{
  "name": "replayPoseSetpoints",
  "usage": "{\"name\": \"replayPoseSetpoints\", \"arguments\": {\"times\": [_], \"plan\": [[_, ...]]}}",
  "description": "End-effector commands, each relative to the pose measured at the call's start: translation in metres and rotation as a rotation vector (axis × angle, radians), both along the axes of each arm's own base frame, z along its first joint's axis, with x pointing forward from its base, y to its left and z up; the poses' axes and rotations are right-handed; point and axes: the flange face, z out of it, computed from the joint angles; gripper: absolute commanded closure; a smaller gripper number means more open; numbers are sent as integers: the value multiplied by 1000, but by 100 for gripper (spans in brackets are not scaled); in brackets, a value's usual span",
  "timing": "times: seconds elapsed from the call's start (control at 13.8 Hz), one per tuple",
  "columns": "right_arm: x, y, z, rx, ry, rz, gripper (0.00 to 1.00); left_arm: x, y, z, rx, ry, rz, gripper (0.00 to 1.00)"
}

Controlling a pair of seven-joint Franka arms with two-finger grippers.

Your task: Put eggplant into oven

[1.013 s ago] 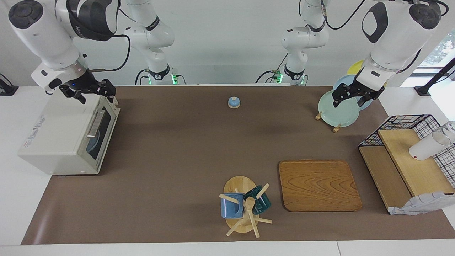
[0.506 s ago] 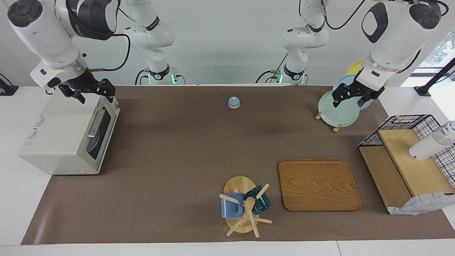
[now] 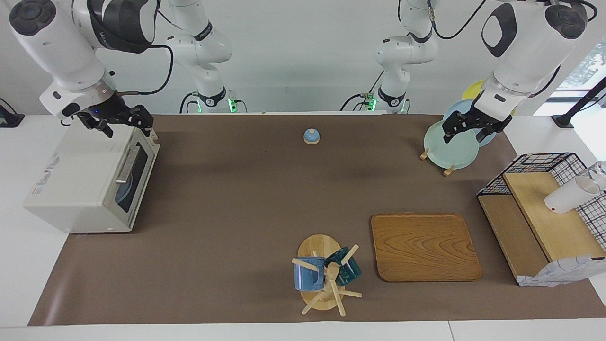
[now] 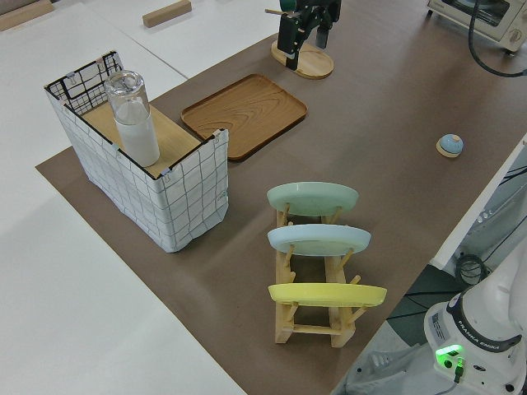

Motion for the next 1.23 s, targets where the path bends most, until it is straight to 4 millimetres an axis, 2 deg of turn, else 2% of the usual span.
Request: {"name": "replayPoseSetpoints", "arguments": {"times": [0.0, 1.16], "plan": [[-1, 10, 7, 14, -3, -32, 0, -5, 3, 2, 11, -15, -5, 0], [-3, 4, 7, 12, 0, -43, 0, -5, 3, 2, 9, -15, -4, 0]]}}
